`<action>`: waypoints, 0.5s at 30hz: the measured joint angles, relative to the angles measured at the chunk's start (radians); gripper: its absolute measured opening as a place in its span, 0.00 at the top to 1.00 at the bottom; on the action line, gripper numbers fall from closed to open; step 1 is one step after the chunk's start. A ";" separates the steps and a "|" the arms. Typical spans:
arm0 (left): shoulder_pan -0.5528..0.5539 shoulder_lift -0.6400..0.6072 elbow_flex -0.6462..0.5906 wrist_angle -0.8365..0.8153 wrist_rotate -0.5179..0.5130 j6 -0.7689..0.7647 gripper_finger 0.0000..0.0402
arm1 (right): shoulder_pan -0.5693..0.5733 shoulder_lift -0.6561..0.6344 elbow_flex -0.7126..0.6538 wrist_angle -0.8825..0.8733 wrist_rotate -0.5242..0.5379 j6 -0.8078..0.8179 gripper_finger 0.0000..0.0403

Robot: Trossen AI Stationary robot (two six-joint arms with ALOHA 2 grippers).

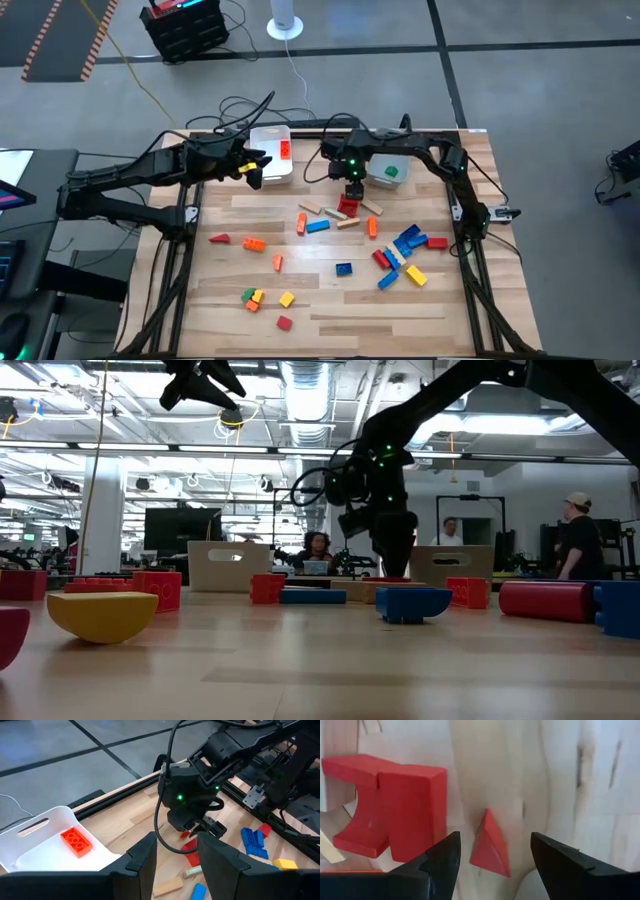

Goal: Sort blocks by size
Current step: Put the red triangle wooden block into the gray bin

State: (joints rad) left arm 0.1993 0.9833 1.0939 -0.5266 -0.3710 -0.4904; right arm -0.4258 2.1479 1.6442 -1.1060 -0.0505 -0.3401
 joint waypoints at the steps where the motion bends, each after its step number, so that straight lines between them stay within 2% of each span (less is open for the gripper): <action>1: 0.000 0.000 0.000 0.000 0.000 0.000 0.67 | 0.001 0.000 -0.002 0.005 0.000 0.000 0.33; 6: 0.000 0.000 0.000 0.000 0.000 0.000 0.67 | 0.001 0.000 -0.025 0.019 -0.001 0.000 0.39; 15: 0.000 0.000 0.000 -0.001 0.000 -0.001 0.67 | 0.000 -0.002 -0.069 0.045 0.002 -0.008 0.67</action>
State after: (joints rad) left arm 0.1993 0.9833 1.0939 -0.5278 -0.3714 -0.4915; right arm -0.4263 2.1456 1.5749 -1.0606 -0.0490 -0.3477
